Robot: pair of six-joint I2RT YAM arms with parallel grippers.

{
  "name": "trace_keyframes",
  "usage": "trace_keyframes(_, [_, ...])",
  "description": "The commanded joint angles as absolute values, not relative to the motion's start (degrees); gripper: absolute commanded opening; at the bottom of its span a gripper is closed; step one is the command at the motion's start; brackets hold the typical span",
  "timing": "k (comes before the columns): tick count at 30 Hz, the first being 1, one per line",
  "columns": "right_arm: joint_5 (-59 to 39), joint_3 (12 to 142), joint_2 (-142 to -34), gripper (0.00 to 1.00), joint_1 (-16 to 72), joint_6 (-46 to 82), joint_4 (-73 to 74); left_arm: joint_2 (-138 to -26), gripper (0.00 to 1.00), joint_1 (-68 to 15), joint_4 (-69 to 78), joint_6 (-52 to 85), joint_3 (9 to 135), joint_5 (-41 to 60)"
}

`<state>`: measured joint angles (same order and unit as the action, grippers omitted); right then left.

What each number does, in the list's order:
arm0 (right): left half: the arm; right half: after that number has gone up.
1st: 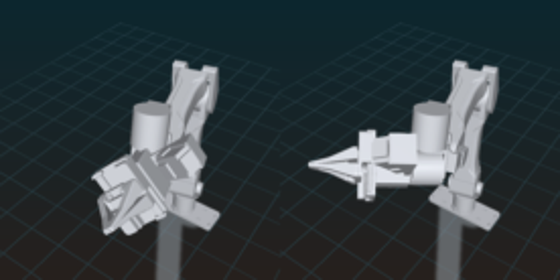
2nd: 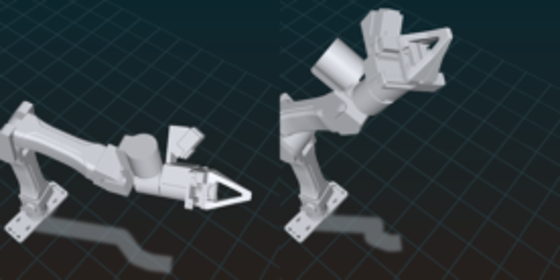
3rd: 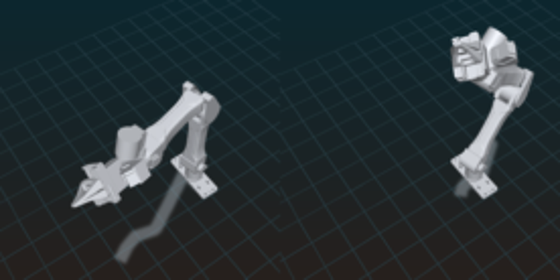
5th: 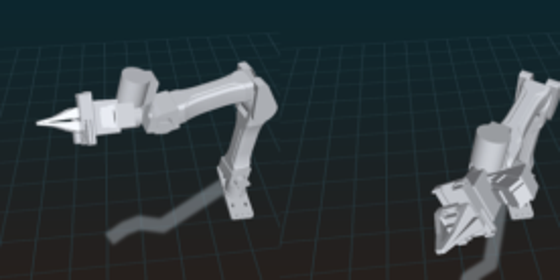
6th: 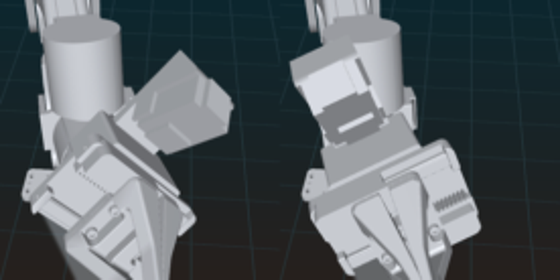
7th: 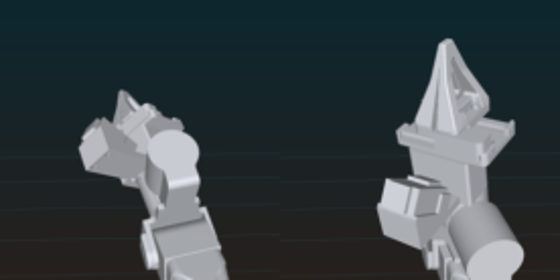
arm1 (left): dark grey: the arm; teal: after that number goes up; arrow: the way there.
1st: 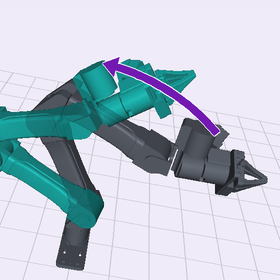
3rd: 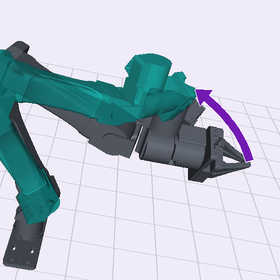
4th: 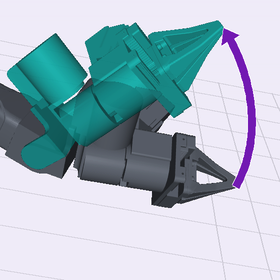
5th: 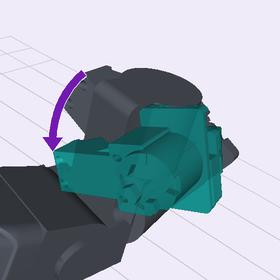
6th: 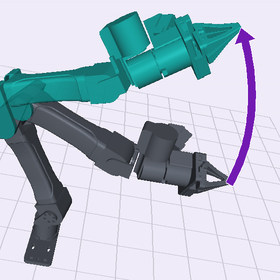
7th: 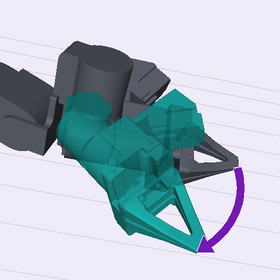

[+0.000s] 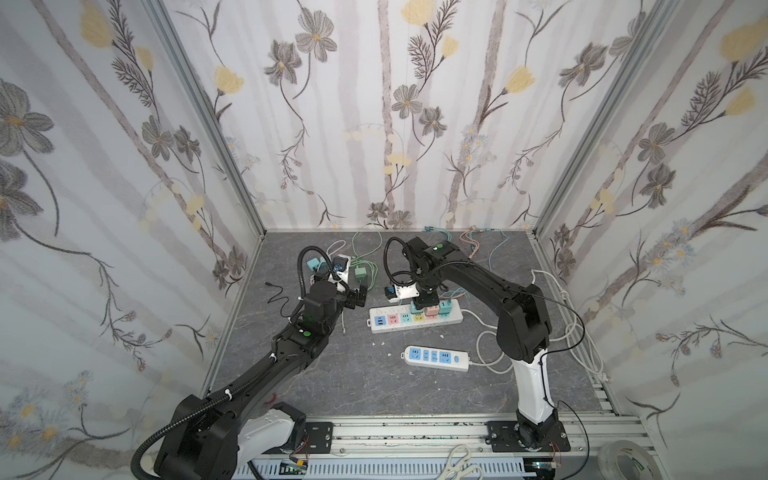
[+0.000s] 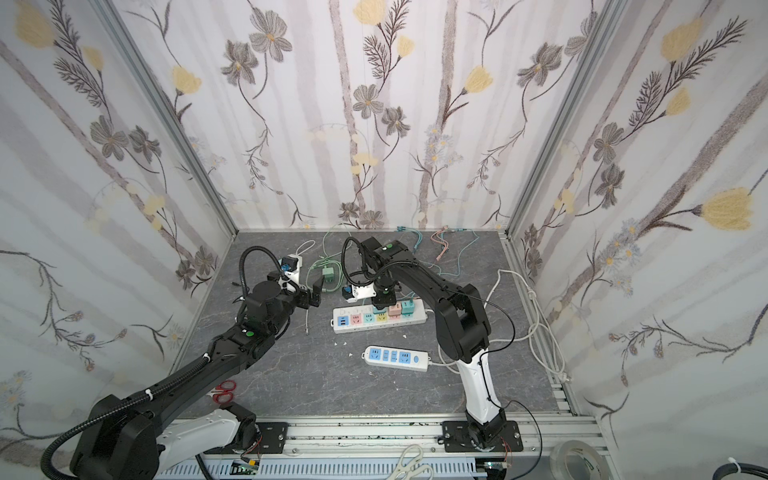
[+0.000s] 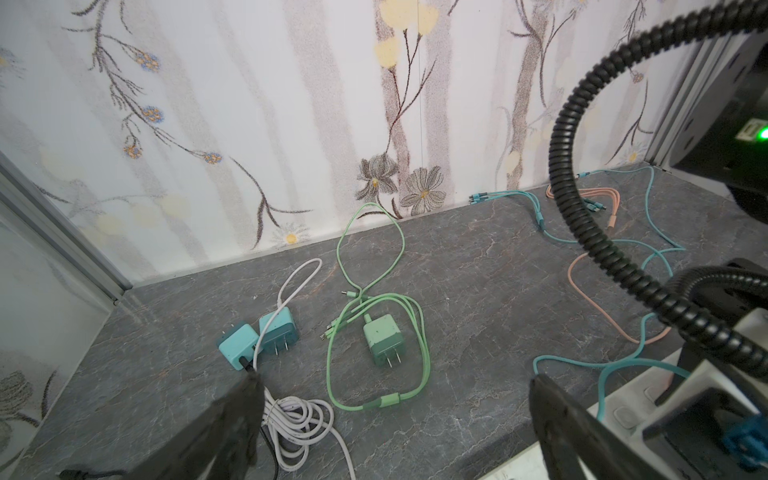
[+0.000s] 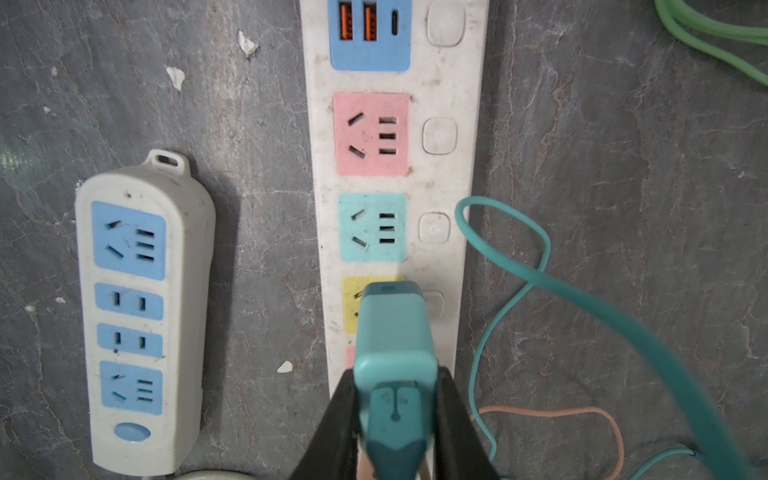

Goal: Insert the plug
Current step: 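Position the teal plug above the teal socket with the right gripper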

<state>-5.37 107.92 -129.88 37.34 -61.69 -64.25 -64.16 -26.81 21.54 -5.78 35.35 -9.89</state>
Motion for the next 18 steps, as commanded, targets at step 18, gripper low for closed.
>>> trace_keyframes(18, [0.00,102.11,-128.85,0.00,37.44,-63.68,-60.43,-64.12,1.00,-26.63,20.06,-5.62,35.55,-10.90])
